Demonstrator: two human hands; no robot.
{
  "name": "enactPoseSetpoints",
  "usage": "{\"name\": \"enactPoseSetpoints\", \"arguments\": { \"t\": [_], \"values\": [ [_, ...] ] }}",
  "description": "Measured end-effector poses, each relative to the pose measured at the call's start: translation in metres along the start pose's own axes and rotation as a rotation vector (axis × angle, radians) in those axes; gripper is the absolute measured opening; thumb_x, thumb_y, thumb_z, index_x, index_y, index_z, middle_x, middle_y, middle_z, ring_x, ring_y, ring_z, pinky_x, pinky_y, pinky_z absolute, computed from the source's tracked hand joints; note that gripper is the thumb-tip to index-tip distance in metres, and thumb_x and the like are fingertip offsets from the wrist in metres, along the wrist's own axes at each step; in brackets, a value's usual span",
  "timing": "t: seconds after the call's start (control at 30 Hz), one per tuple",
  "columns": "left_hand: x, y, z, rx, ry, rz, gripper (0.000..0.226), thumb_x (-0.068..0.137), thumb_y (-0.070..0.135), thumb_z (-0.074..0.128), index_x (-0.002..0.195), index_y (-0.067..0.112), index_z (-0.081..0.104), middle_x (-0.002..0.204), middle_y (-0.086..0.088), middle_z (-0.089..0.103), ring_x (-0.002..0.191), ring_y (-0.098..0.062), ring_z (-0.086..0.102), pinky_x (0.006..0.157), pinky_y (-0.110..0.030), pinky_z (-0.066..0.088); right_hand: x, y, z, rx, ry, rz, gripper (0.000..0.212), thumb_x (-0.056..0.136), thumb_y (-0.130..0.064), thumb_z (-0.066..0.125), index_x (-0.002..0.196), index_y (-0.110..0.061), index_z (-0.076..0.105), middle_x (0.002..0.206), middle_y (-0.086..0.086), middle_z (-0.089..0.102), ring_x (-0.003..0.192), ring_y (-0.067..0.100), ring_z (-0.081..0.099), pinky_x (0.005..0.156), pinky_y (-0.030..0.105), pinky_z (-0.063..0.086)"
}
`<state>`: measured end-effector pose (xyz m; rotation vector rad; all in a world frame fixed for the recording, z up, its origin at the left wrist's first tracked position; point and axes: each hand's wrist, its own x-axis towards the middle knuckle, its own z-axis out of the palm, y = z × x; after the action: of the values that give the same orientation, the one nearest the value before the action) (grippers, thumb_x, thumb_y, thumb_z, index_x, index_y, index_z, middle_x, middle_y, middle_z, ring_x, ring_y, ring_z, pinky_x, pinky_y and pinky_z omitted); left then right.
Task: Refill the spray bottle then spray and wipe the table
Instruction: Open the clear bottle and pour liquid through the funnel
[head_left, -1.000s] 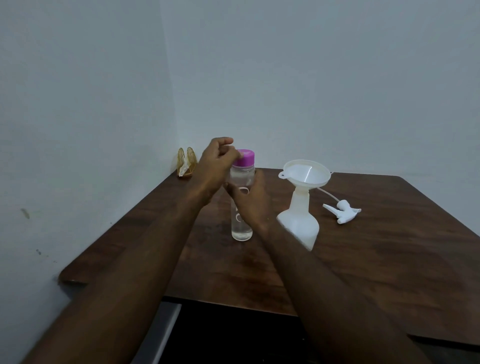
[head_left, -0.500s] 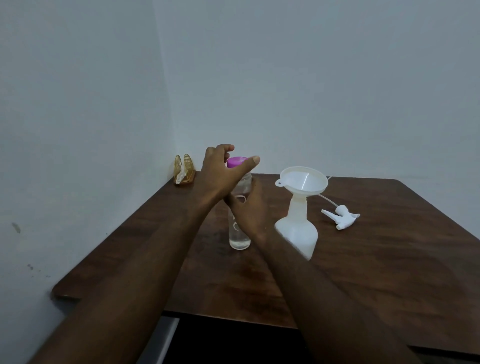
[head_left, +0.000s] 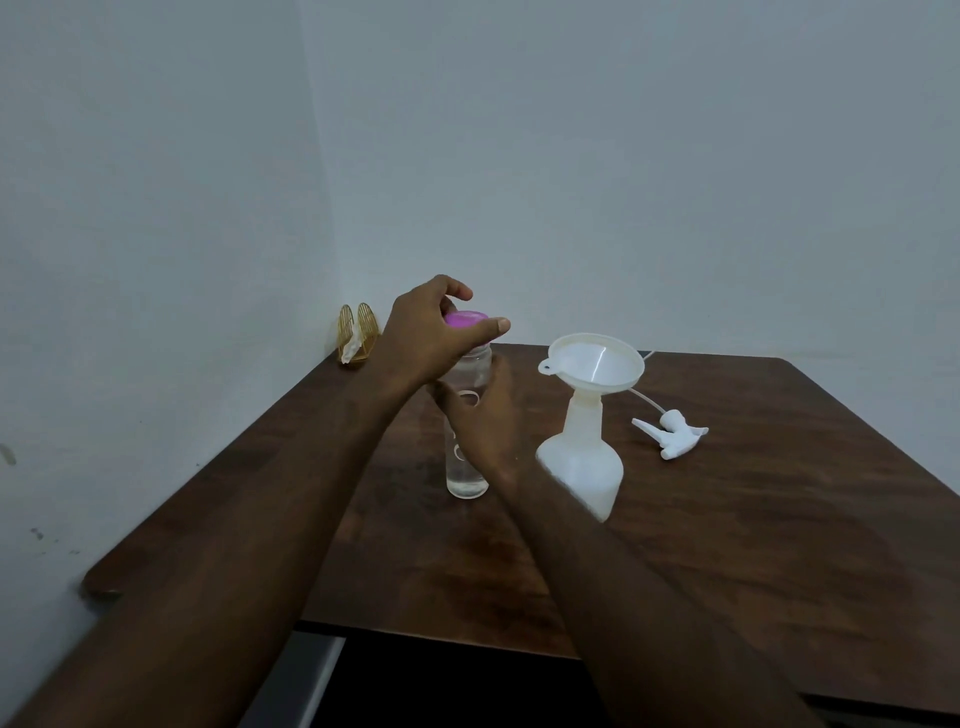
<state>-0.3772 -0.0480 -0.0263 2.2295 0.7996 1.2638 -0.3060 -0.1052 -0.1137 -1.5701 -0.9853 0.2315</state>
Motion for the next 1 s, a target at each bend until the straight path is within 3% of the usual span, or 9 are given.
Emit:
{"name": "enactPoseSetpoints", "arguments": {
  "t": [0.1,0.2,0.27,0.33,0.47,0.53,0.63,0.83,1.0],
  "values": [
    [0.003,0.003,0.005,0.119,0.038,0.035,0.045,0.069,0.058,0.078,0.092,0.022,0.066,0.08,0.013,0.055,0.073,-0.003,0.054,0.059,-0.013,0.038,-0.002,-0.001,-0.002,0.011,-0.062,0.045,0.057,0.086,-0.047,0.068,0.132,-0.021,0.045,0.113,-0.011,0.054,0.094,0.002,0.049,0.078,0.008,0.034],
    [0.005,0.004,0.008,0.201,0.062,0.032,0.038,0.07,0.057,0.077,0.079,0.023,0.064,0.079,0.01,0.052,0.073,-0.004,0.052,0.058,-0.014,0.034,-0.012,0.015,-0.028,0.039,0.045,0.009,0.027,0.104,-0.038,0.035,0.104,-0.019,0.055,0.086,-0.013,0.046,0.076,0.0,0.047,0.092,-0.003,0.029],
    [0.006,0.005,0.008,0.145,-0.012,0.009,0.039,0.072,0.054,0.077,0.091,0.024,0.063,0.094,0.005,0.054,0.081,-0.005,0.053,0.064,-0.014,0.039,-0.021,0.014,-0.03,-0.008,-0.064,0.014,0.025,0.1,-0.046,0.042,0.114,-0.029,0.052,0.088,-0.021,0.049,0.067,-0.008,0.049,0.073,-0.008,0.035],
    [0.006,0.009,0.003,-0.058,-0.186,-0.064,0.047,0.073,0.049,0.077,0.109,0.025,0.06,0.113,0.004,0.058,0.098,-0.009,0.059,0.078,-0.02,0.05,-0.009,0.0,-0.015,-0.08,-0.103,0.029,0.05,0.09,-0.045,0.062,0.132,-0.025,0.043,0.103,-0.015,0.055,0.078,-0.005,0.054,0.067,0.002,0.042],
    [0.008,0.012,-0.019,-0.272,-0.402,-0.099,0.029,0.083,0.016,0.07,0.111,0.02,0.066,0.111,-0.002,0.07,0.105,-0.015,0.067,0.088,-0.027,0.054,-0.008,-0.01,-0.015,0.06,-0.071,-0.037,0.064,0.084,-0.045,0.071,0.136,-0.023,0.043,0.125,-0.003,0.06,0.109,0.015,0.06,0.095,0.033,0.052],
    [0.009,0.011,-0.026,-0.234,-0.38,-0.075,0.026,0.085,0.01,0.071,0.109,0.017,0.068,0.106,-0.002,0.072,0.103,-0.016,0.068,0.087,-0.025,0.056,-0.01,-0.011,-0.012,0.082,-0.061,-0.025,0.065,0.083,-0.044,0.073,0.136,-0.022,0.043,0.128,0.0,0.06,0.112,0.019,0.061,0.097,0.038,0.052],
    [0.009,0.013,-0.028,-0.12,-0.291,-0.053,0.035,0.077,0.028,0.082,0.106,0.015,0.068,0.097,-0.002,0.072,0.094,-0.016,0.069,0.082,-0.024,0.057,-0.007,-0.009,-0.011,0.083,-0.074,-0.005,0.068,0.082,-0.047,0.072,0.138,-0.023,0.042,0.132,0.0,0.058,0.115,0.02,0.06,0.099,0.04,0.051],
    [0.01,0.017,-0.014,0.047,-0.068,0.002,0.035,0.073,0.042,0.082,0.09,0.015,0.067,0.081,0.001,0.068,0.072,-0.009,0.061,0.068,-0.023,0.05,-0.007,-0.006,-0.006,0.067,-0.033,0.002,0.067,0.08,-0.053,0.071,0.135,-0.028,0.042,0.132,-0.005,0.058,0.114,0.015,0.06,0.087,0.022,0.045],
    [0.019,0.02,-0.018,-0.147,0.03,-0.076,0.031,0.083,0.042,0.071,0.081,0.011,0.068,0.067,0.01,0.07,0.062,0.003,0.064,0.056,-0.012,0.047,-0.006,-0.006,-0.006,0.073,-0.037,0.002,0.068,0.081,-0.048,0.074,0.137,-0.027,0.041,0.137,-0.005,0.055,0.119,0.016,0.058,0.094,0.027,0.048]
  ]
}}
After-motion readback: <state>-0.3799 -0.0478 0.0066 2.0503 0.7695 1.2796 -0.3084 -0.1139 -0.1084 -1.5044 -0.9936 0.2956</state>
